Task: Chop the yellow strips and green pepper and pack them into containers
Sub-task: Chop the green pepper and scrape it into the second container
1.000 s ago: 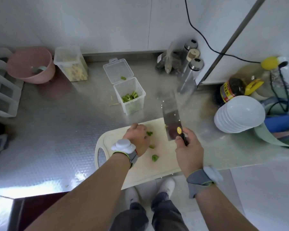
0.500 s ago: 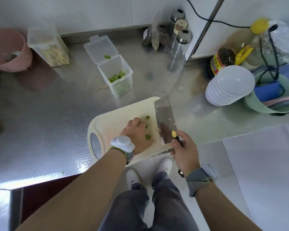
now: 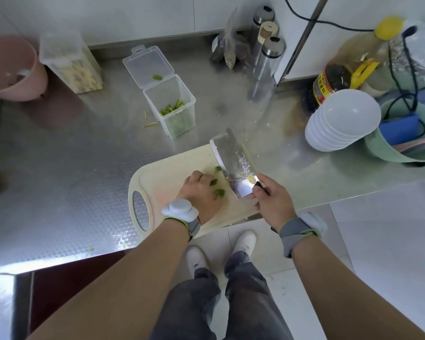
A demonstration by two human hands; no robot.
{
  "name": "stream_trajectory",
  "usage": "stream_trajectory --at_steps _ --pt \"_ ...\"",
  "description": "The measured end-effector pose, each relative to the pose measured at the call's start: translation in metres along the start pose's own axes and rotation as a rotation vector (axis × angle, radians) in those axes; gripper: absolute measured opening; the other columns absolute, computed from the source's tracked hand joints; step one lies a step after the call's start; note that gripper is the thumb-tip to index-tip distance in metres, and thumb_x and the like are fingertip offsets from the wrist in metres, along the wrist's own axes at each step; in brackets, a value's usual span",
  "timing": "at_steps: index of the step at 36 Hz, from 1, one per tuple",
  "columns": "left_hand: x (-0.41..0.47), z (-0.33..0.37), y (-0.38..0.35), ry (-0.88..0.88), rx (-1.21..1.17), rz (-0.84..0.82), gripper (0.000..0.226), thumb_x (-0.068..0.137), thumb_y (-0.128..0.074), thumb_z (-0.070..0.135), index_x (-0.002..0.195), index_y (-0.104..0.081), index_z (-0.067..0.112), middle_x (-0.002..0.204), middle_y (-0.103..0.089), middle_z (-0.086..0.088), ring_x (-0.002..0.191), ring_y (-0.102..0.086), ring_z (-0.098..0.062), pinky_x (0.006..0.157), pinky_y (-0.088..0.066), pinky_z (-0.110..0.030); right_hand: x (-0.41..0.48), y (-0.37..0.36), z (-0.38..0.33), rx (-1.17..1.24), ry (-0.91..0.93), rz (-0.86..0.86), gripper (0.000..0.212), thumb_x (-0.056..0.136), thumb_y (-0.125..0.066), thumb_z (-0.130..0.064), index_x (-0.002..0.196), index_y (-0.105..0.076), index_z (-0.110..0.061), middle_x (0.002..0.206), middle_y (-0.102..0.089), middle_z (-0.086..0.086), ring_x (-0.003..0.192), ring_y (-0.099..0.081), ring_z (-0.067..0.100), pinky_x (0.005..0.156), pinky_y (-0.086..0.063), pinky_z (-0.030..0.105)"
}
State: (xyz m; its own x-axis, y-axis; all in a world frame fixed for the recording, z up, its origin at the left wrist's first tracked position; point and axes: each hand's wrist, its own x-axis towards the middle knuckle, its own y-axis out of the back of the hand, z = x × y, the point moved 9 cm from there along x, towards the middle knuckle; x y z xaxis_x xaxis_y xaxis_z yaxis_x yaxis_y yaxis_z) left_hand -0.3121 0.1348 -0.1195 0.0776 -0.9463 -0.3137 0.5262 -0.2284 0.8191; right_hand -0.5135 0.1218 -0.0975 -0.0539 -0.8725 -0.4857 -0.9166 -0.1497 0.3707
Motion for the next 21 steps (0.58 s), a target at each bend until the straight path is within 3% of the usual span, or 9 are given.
stream_trajectory --at_steps 4,8,12,18,21 --pt "-0.005 0.009 -0.004 -0.036 0.044 0.019 0.063 0.072 -0.050 0.053 0.127 -0.047 0.023 0.117 -0.043 0.000 0.107 -0.043 -0.022 0.090 -0.034 -0.025 0.000 0.002 0.005 -0.018 0.001 -0.046 0.039 0.095 -0.049 -0.009 0.131 -0.056 -0.020 0.084 -0.066 0.007 0.050 -0.050 0.015 0.051 -0.045 0.016" --pt "-0.004 0.009 0.001 -0.035 0.014 0.067 0.039 0.087 -0.054 0.036 0.123 -0.053 0.020 0.116 -0.049 -0.004 0.107 -0.047 -0.026 0.088 -0.038 -0.028 -0.005 -0.001 0.008 0.011 -0.006 -0.090 0.039 0.095 -0.047 -0.006 0.130 -0.056 -0.020 0.084 -0.064 0.011 0.052 -0.050 0.012 0.061 -0.057 0.033" --pt "-0.002 0.004 0.009 -0.017 -0.032 0.104 0.030 0.091 -0.054 0.028 0.120 -0.058 0.020 0.114 -0.055 -0.003 0.103 -0.052 -0.025 0.083 -0.035 -0.025 -0.008 -0.005 0.008 0.015 0.009 -0.113 0.039 0.095 -0.047 -0.004 0.128 -0.057 -0.022 0.083 -0.064 0.012 0.044 -0.051 -0.004 0.044 -0.043 0.014" --pt "0.002 -0.002 0.012 0.051 -0.099 0.123 0.028 0.087 -0.058 0.024 0.114 -0.063 0.021 0.106 -0.060 -0.001 0.091 -0.058 -0.024 0.074 -0.039 -0.025 -0.012 -0.011 0.013 0.086 -0.037 -0.141 0.037 0.095 -0.047 -0.003 0.123 -0.058 -0.024 0.082 -0.063 0.011 0.040 -0.047 -0.002 0.041 -0.039 0.013" --pt "0.004 -0.002 0.012 0.083 -0.171 0.126 0.028 0.086 -0.057 0.020 0.113 -0.063 0.023 0.105 -0.062 0.003 0.088 -0.058 -0.017 0.073 -0.038 -0.021 -0.016 -0.016 0.012 0.134 -0.039 -0.175 0.038 0.094 -0.046 0.001 0.110 -0.062 -0.029 0.080 -0.060 0.012 0.039 -0.048 -0.002 0.040 -0.037 0.014"
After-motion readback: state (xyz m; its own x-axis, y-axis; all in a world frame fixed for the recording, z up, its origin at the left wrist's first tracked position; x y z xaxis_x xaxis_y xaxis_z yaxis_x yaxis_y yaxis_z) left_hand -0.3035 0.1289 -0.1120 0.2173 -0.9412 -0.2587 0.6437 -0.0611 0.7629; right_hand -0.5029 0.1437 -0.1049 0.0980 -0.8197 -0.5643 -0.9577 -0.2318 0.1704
